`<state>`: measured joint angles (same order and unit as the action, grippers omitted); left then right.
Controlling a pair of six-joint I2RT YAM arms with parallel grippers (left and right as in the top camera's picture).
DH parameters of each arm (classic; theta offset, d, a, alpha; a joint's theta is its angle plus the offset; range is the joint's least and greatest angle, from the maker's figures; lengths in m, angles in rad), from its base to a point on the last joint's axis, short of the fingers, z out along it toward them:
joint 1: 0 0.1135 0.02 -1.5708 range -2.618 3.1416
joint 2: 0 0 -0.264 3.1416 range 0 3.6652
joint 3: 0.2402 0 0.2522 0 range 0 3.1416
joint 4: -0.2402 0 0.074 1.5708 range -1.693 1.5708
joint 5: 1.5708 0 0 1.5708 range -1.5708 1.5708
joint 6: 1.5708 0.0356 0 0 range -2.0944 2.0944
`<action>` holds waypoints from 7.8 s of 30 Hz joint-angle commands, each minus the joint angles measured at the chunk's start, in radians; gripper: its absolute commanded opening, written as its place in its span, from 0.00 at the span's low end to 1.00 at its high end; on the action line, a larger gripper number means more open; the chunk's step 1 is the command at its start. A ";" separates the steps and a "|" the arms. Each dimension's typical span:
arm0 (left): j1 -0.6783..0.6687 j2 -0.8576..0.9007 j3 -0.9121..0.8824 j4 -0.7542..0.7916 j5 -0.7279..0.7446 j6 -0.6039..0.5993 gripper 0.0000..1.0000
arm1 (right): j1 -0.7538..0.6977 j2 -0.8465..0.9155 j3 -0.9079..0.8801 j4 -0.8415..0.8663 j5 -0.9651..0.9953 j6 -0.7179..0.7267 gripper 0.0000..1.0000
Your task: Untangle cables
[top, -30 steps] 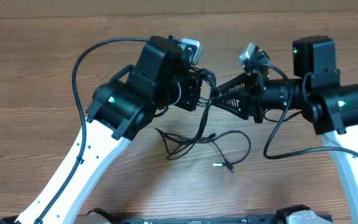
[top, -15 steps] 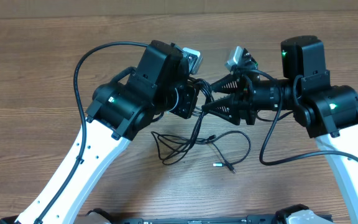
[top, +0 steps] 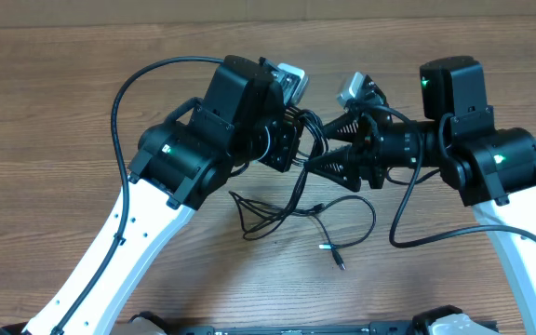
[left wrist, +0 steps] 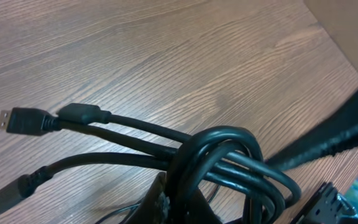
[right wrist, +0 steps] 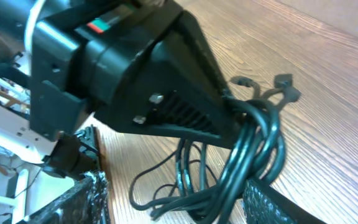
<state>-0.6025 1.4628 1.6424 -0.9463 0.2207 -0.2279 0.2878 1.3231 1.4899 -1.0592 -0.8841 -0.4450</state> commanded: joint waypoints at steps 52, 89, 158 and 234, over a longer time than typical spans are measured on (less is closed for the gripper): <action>0.102 -0.017 0.015 -0.160 -0.044 -0.128 0.04 | 0.071 0.029 0.004 0.107 0.122 0.106 0.71; 0.036 0.042 0.016 -0.032 0.151 -0.105 0.04 | 0.071 0.160 0.003 -0.001 0.184 0.103 0.31; 0.004 0.043 0.015 -0.146 -0.108 -0.195 0.04 | 0.110 0.121 0.004 -0.013 0.145 -0.062 0.26; 0.104 0.043 0.015 -0.261 -0.174 -0.355 0.04 | 0.134 0.122 0.004 0.164 0.067 0.018 0.61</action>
<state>-0.4911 1.5078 1.6455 -1.2255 0.0193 -0.6052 0.4202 1.4689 1.4895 -0.8936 -0.7887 -0.4225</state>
